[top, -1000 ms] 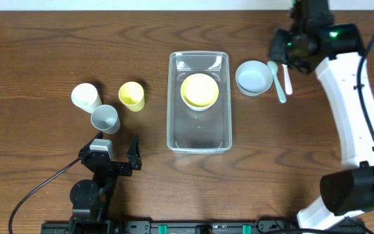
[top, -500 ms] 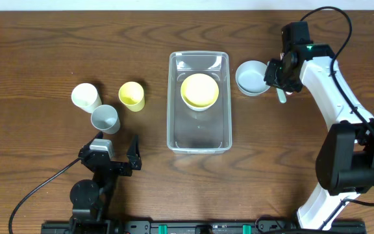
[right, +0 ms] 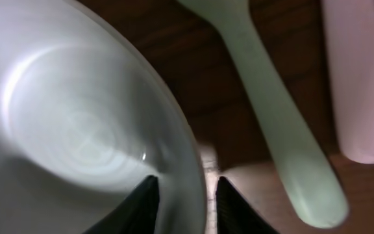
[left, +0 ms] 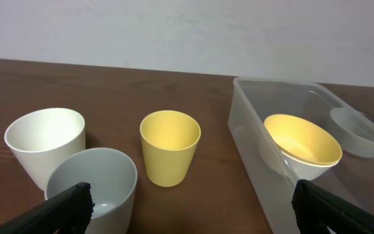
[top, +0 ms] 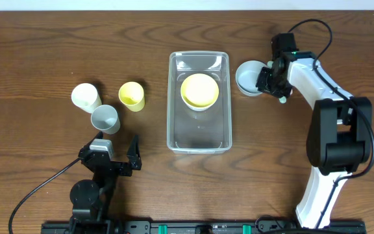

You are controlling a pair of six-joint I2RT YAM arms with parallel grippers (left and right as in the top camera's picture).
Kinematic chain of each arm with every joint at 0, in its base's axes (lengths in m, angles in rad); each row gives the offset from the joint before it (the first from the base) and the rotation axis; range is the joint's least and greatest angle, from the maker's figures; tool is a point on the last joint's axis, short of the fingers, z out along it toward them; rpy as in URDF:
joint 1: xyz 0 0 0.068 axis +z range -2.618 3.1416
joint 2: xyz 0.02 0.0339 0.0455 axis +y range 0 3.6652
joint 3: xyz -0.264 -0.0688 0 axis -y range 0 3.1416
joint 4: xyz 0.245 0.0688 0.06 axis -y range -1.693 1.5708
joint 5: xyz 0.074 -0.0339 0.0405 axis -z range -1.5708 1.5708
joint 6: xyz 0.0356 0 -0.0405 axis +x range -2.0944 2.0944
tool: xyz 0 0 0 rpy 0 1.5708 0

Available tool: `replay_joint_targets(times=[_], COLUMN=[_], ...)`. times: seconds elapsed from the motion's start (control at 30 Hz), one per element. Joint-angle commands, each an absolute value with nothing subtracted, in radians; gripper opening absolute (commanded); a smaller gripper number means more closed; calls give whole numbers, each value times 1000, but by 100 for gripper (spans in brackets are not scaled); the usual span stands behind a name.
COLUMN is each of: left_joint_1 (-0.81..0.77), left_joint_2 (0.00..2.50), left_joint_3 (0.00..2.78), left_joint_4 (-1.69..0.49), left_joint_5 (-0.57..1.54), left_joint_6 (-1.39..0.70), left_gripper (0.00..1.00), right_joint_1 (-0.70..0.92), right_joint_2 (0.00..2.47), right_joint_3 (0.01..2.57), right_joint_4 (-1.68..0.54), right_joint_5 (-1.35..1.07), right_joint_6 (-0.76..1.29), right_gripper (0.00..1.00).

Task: Pack container
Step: 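Move the right gripper to the grey bowl and grasp its rim, then lift the grey bowl with the right gripper over the container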

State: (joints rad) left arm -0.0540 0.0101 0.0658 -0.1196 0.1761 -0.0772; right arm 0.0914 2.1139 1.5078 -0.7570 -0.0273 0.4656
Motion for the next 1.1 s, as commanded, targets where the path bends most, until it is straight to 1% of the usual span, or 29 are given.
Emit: replay_joint_targets(times=[0.0,0.03,0.07,0.23,0.43,0.63,0.73,0.9,1.07], left_joint_1=[-52,-52,-52,-52,-52,-52,-52,-52,-52], left_joint_2=[4,4,4,4,4,4,4,4,4], left_joint_3=[37,37,37,37,37,37,37,37,37], left_joint_4=[-129,-129,-128,-129,-129,-129,-129,-129,-129], left_joint_5=[170,170,170,170,170,170,170,170,170], left_joint_6=[-64,-64,-64,-64,-64,-64,-64,-64,-64], left_gripper=[98,98,98,98,98,98,98,98,98], right_joint_1=[102,102,102,100,96,93,106,170,285], right_joint_2=[2132,2132,2132,2130,2054,1877,1773,1667,1678], right_joint_3=[1505,1505,1506,1527,1584,1663,1678,1678,1677], right_joint_4=[-751,-750,-749,-773,-848,-925,-926,-912,-870], right_joint_5=[-35,-35,-35,-35,-34,-39,-89,-113,-100], right_joint_6=[479,479,479,478,460,439,406,406,420], right_gripper=[18,13,10,1,1,1,1,1,2])
